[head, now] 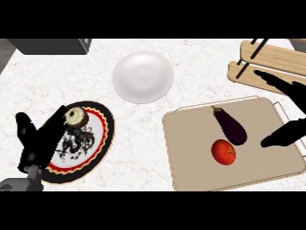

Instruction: Pick the eggplant from the tray and place it in the tiered shelf

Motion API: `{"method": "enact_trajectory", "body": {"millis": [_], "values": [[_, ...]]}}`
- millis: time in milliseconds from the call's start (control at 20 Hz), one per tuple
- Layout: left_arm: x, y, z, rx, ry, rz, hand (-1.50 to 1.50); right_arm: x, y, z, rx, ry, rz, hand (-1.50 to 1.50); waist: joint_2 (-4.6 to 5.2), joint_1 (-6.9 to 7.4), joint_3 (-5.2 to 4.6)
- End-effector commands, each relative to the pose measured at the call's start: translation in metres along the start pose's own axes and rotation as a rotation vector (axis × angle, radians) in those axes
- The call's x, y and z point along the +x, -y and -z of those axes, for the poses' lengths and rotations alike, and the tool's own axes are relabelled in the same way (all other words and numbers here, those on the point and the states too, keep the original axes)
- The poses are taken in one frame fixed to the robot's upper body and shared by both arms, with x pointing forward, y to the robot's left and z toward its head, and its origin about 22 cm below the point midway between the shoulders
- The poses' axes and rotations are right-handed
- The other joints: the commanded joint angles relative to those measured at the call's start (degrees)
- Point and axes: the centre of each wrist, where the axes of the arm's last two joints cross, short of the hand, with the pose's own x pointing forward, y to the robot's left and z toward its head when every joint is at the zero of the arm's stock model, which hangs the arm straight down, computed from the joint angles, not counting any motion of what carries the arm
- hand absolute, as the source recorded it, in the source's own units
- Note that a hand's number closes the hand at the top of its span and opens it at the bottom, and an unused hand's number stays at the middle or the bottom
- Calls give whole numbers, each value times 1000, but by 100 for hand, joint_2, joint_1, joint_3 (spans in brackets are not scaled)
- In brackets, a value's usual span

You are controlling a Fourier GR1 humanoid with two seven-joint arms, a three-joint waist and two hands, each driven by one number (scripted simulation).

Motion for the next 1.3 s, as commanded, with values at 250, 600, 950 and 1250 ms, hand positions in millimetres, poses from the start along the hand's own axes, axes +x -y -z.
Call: {"method": "enact_trajectory", "body": {"millis": [250, 600, 950, 1250], "values": [[-18, 9, -13, 0, -22, 7, 0, 6, -37, 7, 24, -123, -112, -150, 8, 20, -4], [-5, -3, 16, -13, -2, -6, 0, -7, -60, 14, -33, -135, -115, -150, 17, -3, -4], [-11, 1, 8, 11, -23, -1, 0, 0, -93, 12, -31, -155, -127, -150, 13, -2, -4], [-16, -13, 11, 4, -18, -9, 0, -13, -93, 13, -50, -190, -204, -150, 16, -9, -5]]}}
